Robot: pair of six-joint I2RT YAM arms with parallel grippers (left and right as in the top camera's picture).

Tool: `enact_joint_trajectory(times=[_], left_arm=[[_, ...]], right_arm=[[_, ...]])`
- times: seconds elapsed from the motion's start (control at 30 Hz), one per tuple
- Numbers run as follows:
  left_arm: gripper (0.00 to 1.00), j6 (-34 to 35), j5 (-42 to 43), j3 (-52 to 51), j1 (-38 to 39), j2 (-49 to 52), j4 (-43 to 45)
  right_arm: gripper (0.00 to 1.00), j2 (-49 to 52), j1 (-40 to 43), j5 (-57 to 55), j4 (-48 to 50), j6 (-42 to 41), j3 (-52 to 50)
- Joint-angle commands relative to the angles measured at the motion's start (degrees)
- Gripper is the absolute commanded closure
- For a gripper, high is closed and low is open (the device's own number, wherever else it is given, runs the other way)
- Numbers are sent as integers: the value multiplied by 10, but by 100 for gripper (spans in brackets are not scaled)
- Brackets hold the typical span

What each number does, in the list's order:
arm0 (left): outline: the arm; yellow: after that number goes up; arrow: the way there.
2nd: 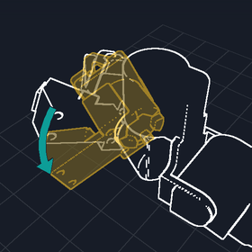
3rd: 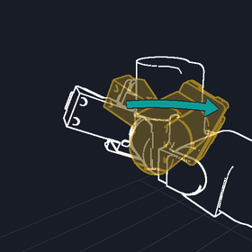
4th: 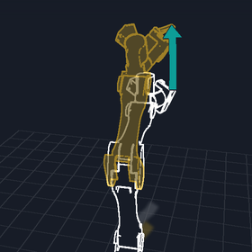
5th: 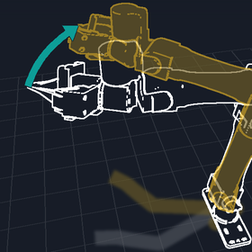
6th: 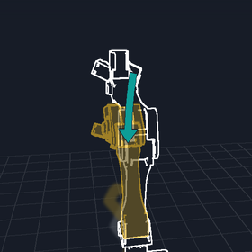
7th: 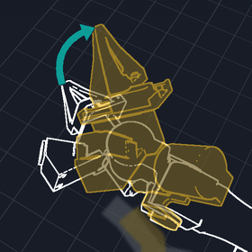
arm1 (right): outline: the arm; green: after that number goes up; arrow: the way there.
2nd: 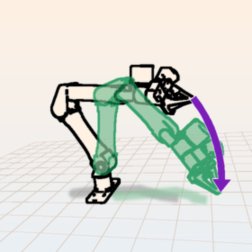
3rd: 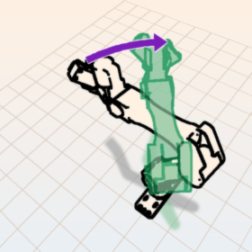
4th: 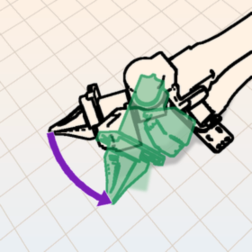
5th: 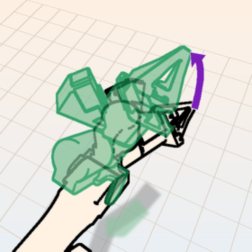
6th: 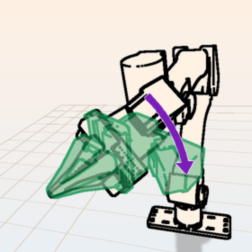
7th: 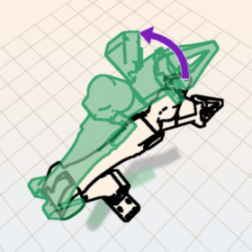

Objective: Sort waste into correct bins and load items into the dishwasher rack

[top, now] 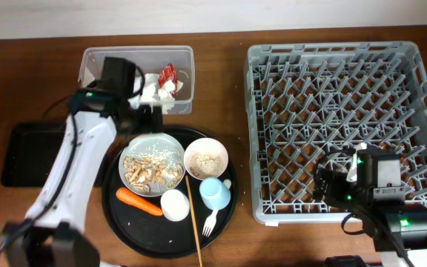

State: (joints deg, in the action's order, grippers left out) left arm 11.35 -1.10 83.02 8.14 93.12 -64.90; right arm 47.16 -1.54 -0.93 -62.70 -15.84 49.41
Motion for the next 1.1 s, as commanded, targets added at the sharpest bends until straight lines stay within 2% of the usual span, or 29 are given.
enact_joint_trajectory(times=[0.0,0.1,0.17,0.27,0.37,0.47,0.57,0.87,0.97,1.07], left_arm=[[1,39,-3,-4,-4,-23,-110],[1,113,-20,-29,-5,-30,-160],[1,137,-37,-64,-36,-58,-146],[1,137,-37,-80,-110,-66,-146],[1,137,-10,-80,-183,-66,-135],[1,136,-11,-80,-193,-66,-127],[1,134,-13,-80,-193,-66,-121],[1,134,-13,-80,-193,-66,-118],[1,134,-13,-80,-193,-66,-118],[1,134,-13,-80,-193,-66,-119]], right_arm=[[2,25,-3,57,-23,10,20],[2,74,-8,109,-112,65,120],[2,107,-64,108,-137,71,177],[2,179,-186,108,-124,53,209],[2,262,-322,80,-59,3,211],[2,327,-431,63,4,1,215],[1,401,-491,-2,4,-3,263],[2,525,-521,-20,71,-8,275],[0,537,-521,-28,85,-8,274],[4,537,-521,-28,96,-8,266]])
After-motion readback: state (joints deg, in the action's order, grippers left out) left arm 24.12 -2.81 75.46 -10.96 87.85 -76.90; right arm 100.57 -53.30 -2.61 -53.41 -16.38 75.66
